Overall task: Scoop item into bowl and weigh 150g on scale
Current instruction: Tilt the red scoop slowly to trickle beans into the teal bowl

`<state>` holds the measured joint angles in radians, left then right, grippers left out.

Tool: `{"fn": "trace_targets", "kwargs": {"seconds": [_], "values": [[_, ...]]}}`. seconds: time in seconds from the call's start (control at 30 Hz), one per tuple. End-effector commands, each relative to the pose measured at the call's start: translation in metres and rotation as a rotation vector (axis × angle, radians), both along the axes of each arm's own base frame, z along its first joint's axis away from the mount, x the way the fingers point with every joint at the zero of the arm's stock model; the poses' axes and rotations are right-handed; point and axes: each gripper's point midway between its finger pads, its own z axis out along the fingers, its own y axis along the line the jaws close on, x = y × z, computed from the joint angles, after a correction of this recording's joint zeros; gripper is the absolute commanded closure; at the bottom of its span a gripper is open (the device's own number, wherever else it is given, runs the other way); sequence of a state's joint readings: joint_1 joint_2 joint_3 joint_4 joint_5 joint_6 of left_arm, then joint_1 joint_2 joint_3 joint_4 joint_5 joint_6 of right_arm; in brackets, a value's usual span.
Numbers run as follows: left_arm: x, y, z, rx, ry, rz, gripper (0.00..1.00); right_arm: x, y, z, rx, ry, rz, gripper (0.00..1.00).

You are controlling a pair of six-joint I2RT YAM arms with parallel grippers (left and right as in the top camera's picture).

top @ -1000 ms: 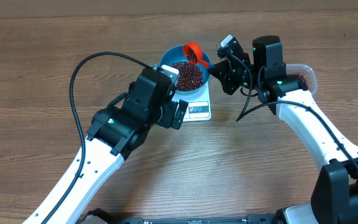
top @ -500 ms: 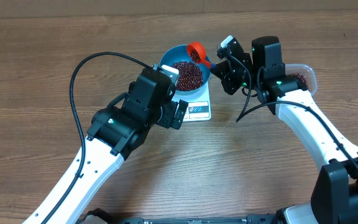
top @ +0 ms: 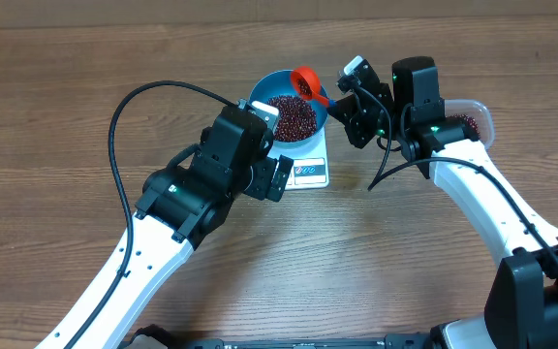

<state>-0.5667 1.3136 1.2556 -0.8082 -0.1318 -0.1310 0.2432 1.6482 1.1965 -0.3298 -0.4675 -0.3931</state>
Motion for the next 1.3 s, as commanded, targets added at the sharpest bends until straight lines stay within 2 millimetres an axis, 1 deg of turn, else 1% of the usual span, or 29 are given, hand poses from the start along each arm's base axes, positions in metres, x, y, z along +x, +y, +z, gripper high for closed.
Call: {"fn": "trace_targets", "kwargs": {"seconds": [0.0, 0.97, 1.27], "values": [[0.0022, 0.0018, 0.01, -0.006, -0.026, 0.006, 0.0, -0.0009, 0.0042, 0.0003, 0.008, -0.002, 0.015, 0.96], [0.0022, 0.0018, 0.01, -0.006, -0.026, 0.006, 0.0, -0.0011, 0.0042, 0.0001, 0.009, 0.0, 0.015, 0.96], [0.0022, 0.0018, 0.01, -0.006, -0.026, 0.006, 0.0, -0.0023, 0.0041, -0.0007, 0.078, 0.088, -0.059, 0.96]]}}
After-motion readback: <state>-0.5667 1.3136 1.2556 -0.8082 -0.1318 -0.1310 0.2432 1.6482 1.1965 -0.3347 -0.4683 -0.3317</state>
